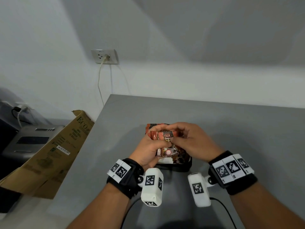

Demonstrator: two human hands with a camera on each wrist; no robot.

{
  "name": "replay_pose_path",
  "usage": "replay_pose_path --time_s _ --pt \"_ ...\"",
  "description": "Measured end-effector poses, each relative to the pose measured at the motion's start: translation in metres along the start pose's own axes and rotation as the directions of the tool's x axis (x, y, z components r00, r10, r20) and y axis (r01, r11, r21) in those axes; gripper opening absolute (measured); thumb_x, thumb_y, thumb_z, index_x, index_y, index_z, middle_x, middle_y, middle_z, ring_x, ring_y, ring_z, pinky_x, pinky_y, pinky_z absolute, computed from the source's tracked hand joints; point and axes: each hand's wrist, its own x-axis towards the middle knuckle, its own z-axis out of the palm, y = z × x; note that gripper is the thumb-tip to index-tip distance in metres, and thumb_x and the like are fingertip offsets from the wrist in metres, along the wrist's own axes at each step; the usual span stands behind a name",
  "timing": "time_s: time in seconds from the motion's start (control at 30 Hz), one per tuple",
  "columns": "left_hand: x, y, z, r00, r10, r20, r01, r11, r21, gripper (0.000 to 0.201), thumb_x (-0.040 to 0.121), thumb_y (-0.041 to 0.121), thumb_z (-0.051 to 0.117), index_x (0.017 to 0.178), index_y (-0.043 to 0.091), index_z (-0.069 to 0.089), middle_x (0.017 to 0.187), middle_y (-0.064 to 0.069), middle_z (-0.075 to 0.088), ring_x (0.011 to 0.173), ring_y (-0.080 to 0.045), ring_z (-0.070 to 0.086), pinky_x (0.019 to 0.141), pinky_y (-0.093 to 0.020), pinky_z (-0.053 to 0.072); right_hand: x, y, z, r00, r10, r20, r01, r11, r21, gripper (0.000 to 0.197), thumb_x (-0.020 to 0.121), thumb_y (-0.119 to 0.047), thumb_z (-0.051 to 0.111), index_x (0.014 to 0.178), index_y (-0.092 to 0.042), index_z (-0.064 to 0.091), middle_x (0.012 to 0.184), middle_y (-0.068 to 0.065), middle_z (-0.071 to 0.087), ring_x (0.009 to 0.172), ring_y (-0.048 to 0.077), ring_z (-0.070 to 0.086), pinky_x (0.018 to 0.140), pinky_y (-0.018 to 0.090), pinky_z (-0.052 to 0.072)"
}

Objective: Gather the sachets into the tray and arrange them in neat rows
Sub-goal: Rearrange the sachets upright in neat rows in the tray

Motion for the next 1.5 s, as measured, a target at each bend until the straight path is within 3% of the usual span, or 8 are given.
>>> replay_pose_path --time_s 0.23,0.53,0.63,0.93,1.1,1.27,1.4,1.5 --pt "0.008 0.018 -0.022 0.965 0.085 -0.249 -0.093 0.995 -0.020 0.044 0.083 -0.013 0.062 0.122 0.007 0.059 0.098 -0.012 0.069 0.067 -0.023 0.067 0.061 -0.036 0.057 0.017 0.010 -0.023 0.961 0.043 -0.275 -0.062 0.996 -0.064 0.016 0.086 -0.014 0.075 0.080 -0.024 0.065 0.081 -0.004 0.073 0.079 0.017 0.071 0.075 0.035 0.059" --pt "0.009 0.014 -0.043 0.938 0.142 -0.315 -0.023 0.936 0.351 0.043 0.081 -0.018 0.058 0.112 0.011 0.058 0.097 -0.012 0.071 0.070 -0.017 0.071 0.057 -0.029 0.057 0.035 0.043 0.035 0.983 0.157 0.097 -0.090 0.867 -0.490 0.024 0.090 -0.001 0.060 0.095 -0.021 0.072 0.099 -0.009 0.068 0.094 0.011 0.064 0.087 0.024 0.054" --pt "0.009 0.011 -0.047 0.954 0.115 -0.278 0.016 0.904 0.428 0.043 0.078 -0.015 0.061 0.114 0.009 0.059 0.102 -0.020 0.074 0.077 -0.025 0.073 0.071 -0.043 0.061 0.039 0.049 0.043 0.977 0.169 0.128 -0.065 0.813 -0.579 0.031 0.088 0.002 0.057 0.102 -0.019 0.075 0.107 -0.003 0.071 0.101 0.017 0.067 0.091 0.033 0.057" --pt "0.011 0.008 -0.047 0.956 0.094 -0.278 0.028 0.914 0.404 0.042 0.079 -0.015 0.056 0.112 0.011 0.061 0.092 -0.016 0.072 0.074 -0.021 0.067 0.065 -0.034 0.054 0.044 0.060 0.054 0.990 0.069 0.122 0.032 0.737 -0.675 0.036 0.088 0.008 0.056 0.111 -0.013 0.074 0.105 0.006 0.072 0.100 0.023 0.067 0.093 0.035 0.056" --pt "0.010 0.007 -0.045 0.962 0.098 -0.257 0.012 0.918 0.396 0.041 0.079 -0.017 0.053 0.109 0.010 0.061 0.084 -0.013 0.070 0.067 -0.017 0.065 0.058 -0.029 0.053 0.045 0.063 0.055 0.995 -0.049 0.092 0.097 0.751 -0.653 0.020 0.088 -0.003 0.068 0.103 -0.014 0.076 0.091 0.002 0.072 0.086 0.017 0.066 0.086 0.032 0.056" --pt "0.008 0.007 -0.041 0.985 0.052 -0.162 0.007 0.939 0.343 0.037 0.078 -0.022 0.056 0.104 0.004 0.060 0.078 -0.017 0.067 0.063 -0.023 0.067 0.060 -0.030 0.056 0.029 0.028 0.029 0.999 0.009 -0.051 -0.023 0.957 -0.289 0.021 0.089 -0.015 0.067 0.107 -0.024 0.075 0.093 -0.015 0.070 0.081 -0.007 0.059 0.081 0.008 0.041" --pt "0.012 -0.001 -0.028 0.995 0.065 -0.073 -0.038 0.944 0.327 0.057 0.065 -0.013 0.073 0.118 0.002 0.058 0.098 -0.024 0.072 0.085 -0.037 0.069 0.085 -0.050 0.054 0.015 0.002 0.015 0.998 -0.006 0.066 0.008 1.000 -0.030 0.028 0.087 -0.013 0.072 0.101 -0.037 0.070 0.086 -0.006 0.074 0.076 -0.001 0.067 0.073 0.012 0.051" --pt "0.015 -0.003 -0.018 0.993 0.079 -0.088 -0.047 0.949 0.312 0.056 0.065 -0.012 0.080 0.114 0.004 0.057 0.090 -0.017 0.071 0.075 -0.026 0.070 0.068 -0.037 0.059 0.019 0.012 0.007 0.999 0.005 -0.046 -0.009 0.997 -0.076 0.019 0.082 -0.014 0.078 0.090 -0.030 0.076 0.082 -0.007 0.075 0.075 0.007 0.069 0.078 0.028 0.057"
